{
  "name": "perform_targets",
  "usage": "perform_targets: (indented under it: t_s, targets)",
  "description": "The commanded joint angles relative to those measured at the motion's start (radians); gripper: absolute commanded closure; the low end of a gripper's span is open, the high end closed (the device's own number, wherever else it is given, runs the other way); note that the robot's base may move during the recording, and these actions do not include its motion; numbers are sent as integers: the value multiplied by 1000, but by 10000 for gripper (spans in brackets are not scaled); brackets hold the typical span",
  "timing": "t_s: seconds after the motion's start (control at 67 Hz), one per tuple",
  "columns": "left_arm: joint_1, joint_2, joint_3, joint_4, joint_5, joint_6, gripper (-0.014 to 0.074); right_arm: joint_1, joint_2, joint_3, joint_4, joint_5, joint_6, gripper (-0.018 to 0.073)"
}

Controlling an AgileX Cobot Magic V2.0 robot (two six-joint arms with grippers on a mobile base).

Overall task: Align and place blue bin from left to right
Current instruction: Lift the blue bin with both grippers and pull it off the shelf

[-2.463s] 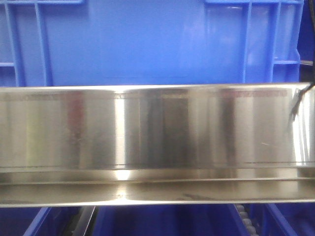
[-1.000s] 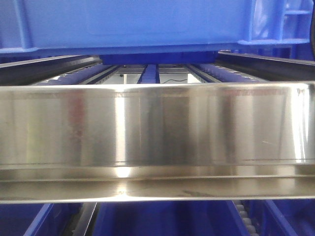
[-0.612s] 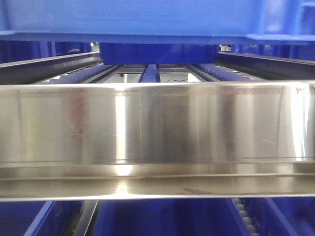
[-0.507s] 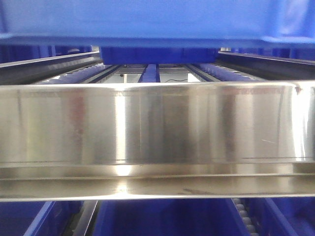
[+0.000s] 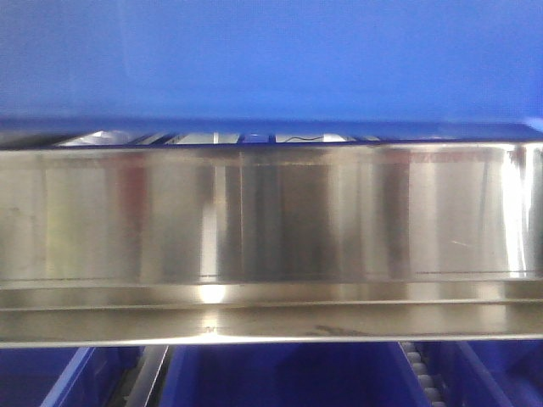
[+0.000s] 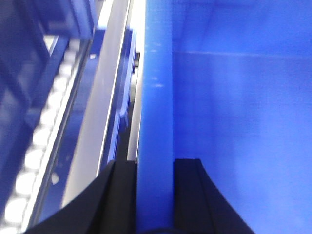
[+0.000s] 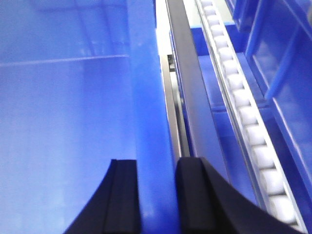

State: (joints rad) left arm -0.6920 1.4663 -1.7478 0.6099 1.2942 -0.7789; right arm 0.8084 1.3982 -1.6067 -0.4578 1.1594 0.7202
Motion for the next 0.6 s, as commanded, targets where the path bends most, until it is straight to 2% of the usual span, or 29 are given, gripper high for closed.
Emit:
perform_targets:
  t_s: [0.0,0.09,0.254,0.582]
  targets:
    - [-37,-51,42,-15,-105,-44,707,25,-34,13,-36,-89,26,640]
    - [-47,-93,108,-15,-139,-71,707,45,-52,40,-68,-87,63,640]
    - [-48,-148,192,-7,-143,-71,707,77,-97,99,-100,-87,107,640]
    - [-75,-155,199,5,-131,-71,707,123,-119,108,-108,-56,107,640]
